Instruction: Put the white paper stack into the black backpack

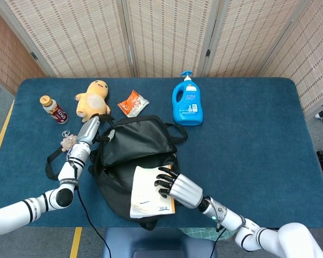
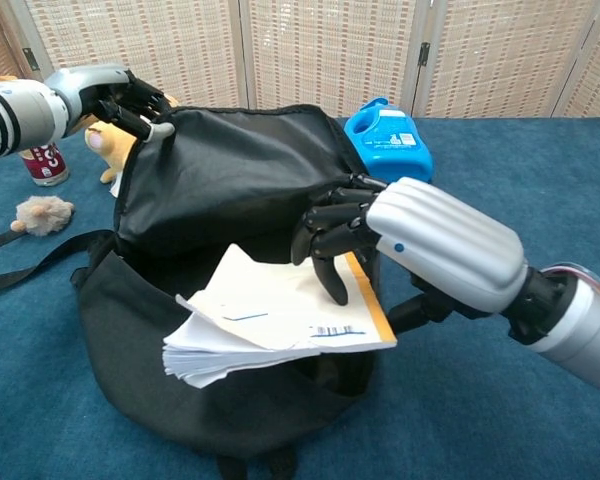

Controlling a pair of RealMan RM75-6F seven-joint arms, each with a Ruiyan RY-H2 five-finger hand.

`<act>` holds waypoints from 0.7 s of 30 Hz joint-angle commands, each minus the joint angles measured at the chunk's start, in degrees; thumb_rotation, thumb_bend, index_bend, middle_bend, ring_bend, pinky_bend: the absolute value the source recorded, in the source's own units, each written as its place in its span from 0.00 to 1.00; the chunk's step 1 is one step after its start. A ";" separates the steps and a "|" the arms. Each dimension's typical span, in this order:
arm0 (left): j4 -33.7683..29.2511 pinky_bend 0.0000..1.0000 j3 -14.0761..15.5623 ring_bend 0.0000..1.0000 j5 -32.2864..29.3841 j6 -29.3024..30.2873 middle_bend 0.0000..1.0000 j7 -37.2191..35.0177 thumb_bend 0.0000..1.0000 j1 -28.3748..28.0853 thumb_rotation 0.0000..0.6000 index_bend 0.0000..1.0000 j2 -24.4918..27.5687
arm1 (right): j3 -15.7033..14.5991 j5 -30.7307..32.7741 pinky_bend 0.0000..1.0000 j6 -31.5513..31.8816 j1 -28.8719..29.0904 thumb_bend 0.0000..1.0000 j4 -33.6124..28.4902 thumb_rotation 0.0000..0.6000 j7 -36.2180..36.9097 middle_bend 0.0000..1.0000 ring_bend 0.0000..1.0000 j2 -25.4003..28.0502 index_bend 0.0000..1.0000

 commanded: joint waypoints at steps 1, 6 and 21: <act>-0.14 0.00 0.05 0.19 0.08 0.07 0.30 -0.06 0.60 0.03 1.00 0.61 0.11 | 0.82 1.62 0.17 -1.45 2.76 0.43 6.18 1.00 1.63 0.42 0.29 -4.34 0.70; -0.63 0.00 0.19 0.18 0.34 0.18 0.30 -0.25 0.60 0.23 1.00 0.60 0.51 | 1.20 2.64 0.17 -2.57 5.38 0.43 12.53 1.00 0.88 0.42 0.29 -7.90 0.70; -1.92 0.00 0.51 0.18 1.78 0.67 0.29 -1.26 0.60 0.82 1.00 0.60 1.23 | 2.15 6.59 0.16 -6.14 11.58 0.43 25.97 1.00 -9.79 0.42 0.30 -15.74 0.70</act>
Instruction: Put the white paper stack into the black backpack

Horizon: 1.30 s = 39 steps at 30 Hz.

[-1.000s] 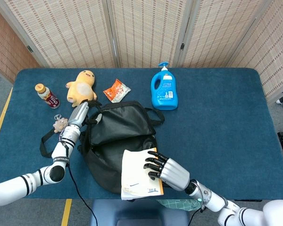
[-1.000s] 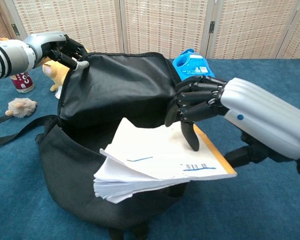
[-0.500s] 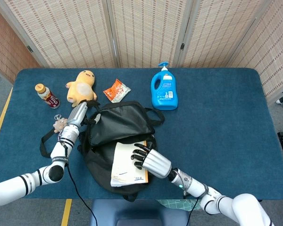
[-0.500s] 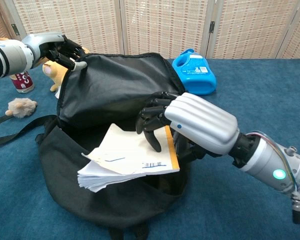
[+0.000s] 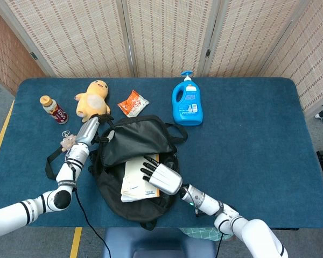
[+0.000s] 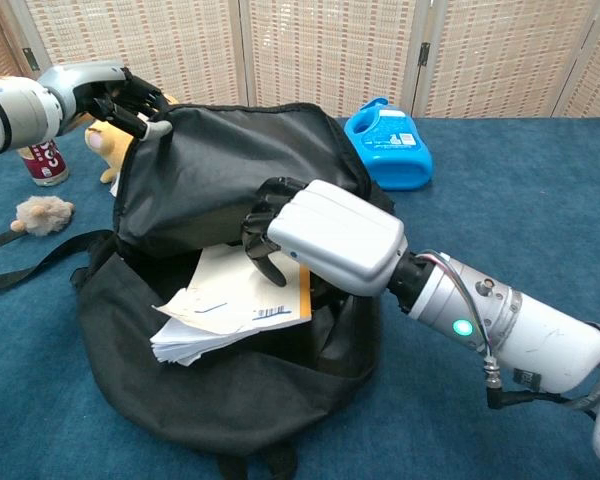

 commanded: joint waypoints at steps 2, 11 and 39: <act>-0.31 0.00 0.11 0.18 0.22 -0.10 0.29 -0.14 0.60 0.09 1.00 0.60 0.22 | 0.59 2.04 0.16 -1.64 1.39 0.43 3.16 1.00 -3.34 0.42 0.30 -2.28 0.70; -0.72 0.00 0.19 0.17 0.74 0.05 0.28 -0.67 0.60 0.30 1.00 0.60 0.53 | 0.77 5.20 0.09 -3.44 2.30 0.43 5.04 1.00 -6.61 0.36 0.26 -4.72 0.59; -5.38 0.00 2.68 0.17 4.66 1.98 0.27 -0.89 0.60 3.15 1.00 0.58 3.13 | -5.77 5.78 0.00 3.95 -11.09 0.18 -38.19 1.00 -24.49 0.07 0.06 23.33 0.00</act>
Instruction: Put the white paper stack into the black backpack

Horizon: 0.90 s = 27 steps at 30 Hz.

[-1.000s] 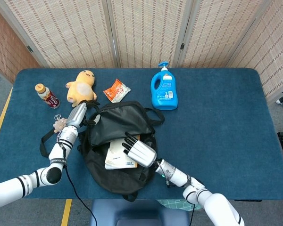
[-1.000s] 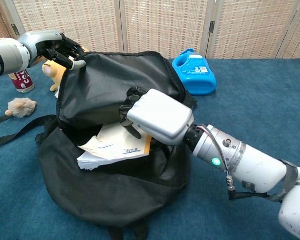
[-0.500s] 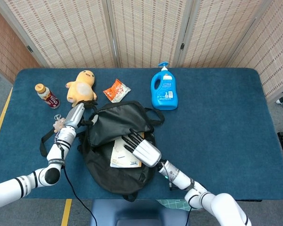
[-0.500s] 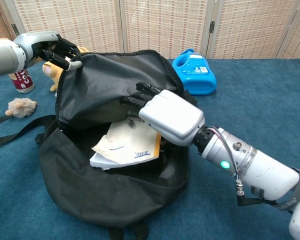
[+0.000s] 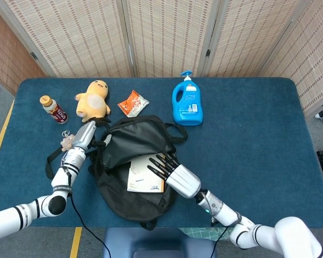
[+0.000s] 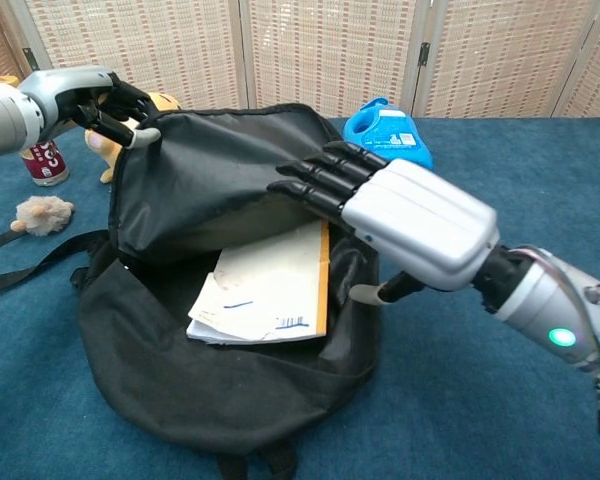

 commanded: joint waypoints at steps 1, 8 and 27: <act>-2.30 0.00 1.21 0.17 2.73 0.82 0.27 -0.21 0.60 1.19 1.00 0.58 1.16 | -2.12 -1.41 0.00 4.63 -4.06 0.18 -7.03 1.00 -3.03 0.07 0.06 6.90 0.00; -10.41 0.00 5.14 0.16 10.42 -2.26 0.24 -1.86 0.59 3.66 1.00 0.49 7.34 | -3.87 -2.57 0.00 11.14 -9.67 0.18 -12.76 1.00 -3.23 0.09 0.07 15.67 0.00; -15.20 0.00 8.82 0.11 21.91 8.22 0.17 -8.14 0.34 13.10 1.00 0.24 14.67 | -0.42 3.02 0.04 14.53 -17.75 0.18 -16.12 1.00 5.04 0.09 0.10 24.25 0.00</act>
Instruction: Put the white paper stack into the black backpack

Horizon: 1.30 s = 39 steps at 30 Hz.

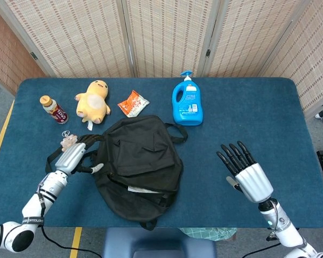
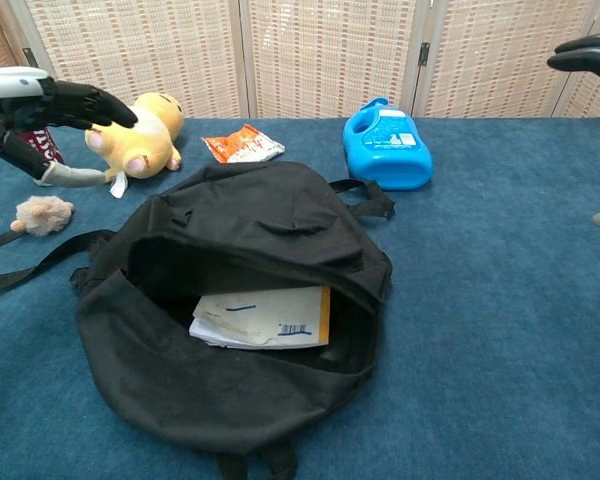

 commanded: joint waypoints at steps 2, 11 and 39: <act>2.90 0.00 0.68 0.12 -0.82 4.61 0.17 1.12 0.34 2.78 1.00 0.26 -0.07 | 0.45 2.19 0.13 -2.15 -1.20 0.18 -2.10 1.00 1.64 0.09 0.14 2.57 0.00; 12.28 0.00 1.98 0.16 -1.43 17.99 0.19 8.13 0.37 9.54 1.00 0.34 -4.41 | 1.10 8.00 0.27 -6.21 -4.12 0.18 -7.50 1.00 6.14 0.15 0.22 8.11 0.01; 3.35 0.00 10.68 0.12 12.16 37.15 0.17 16.55 0.37 25.97 1.00 0.27 -1.42 | 3.22 16.46 0.00 -1.90 -18.34 0.18 -12.01 1.00 17.07 0.03 0.05 12.69 0.00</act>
